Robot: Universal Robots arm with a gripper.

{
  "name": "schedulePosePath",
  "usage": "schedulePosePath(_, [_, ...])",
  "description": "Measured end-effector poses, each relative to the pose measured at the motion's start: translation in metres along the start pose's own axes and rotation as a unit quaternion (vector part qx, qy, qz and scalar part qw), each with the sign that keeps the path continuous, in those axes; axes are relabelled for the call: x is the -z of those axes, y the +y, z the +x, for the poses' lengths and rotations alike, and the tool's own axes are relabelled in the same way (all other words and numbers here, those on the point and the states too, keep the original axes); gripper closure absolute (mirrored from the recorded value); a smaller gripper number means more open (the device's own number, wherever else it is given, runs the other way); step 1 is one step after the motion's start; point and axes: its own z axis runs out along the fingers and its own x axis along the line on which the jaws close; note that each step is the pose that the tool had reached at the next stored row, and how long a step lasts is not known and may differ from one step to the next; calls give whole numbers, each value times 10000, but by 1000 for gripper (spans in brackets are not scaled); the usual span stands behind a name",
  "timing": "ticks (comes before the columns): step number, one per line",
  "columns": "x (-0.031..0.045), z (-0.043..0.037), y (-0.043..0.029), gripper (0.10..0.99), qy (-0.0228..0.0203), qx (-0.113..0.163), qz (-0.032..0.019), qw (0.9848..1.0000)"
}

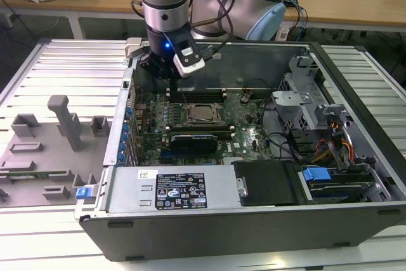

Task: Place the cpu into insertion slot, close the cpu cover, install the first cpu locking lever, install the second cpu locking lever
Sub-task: 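Install the first cpu locking lever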

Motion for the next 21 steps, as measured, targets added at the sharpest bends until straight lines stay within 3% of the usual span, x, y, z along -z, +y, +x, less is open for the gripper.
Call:
schedulePosePath(3, [-7, 7, -1, 980, -3, -7, -164, 9999])
schedulePosePath(6, [-14, 11, -2, 980, -8, -11, -280, 9996])
schedulePosePath(9, [-28, 12, -5, 980, -11, -14, -359, 9994])
schedulePosePath(13, [-48, -31, -7, 980, -10, -15, -372, 9993])
schedulePosePath(17, [-60, -128, -7, 980, -11, -15, -372, 9993])
schedulePosePath(21, [-77, -308, -6, 980, -11, -14, -372, 9993])
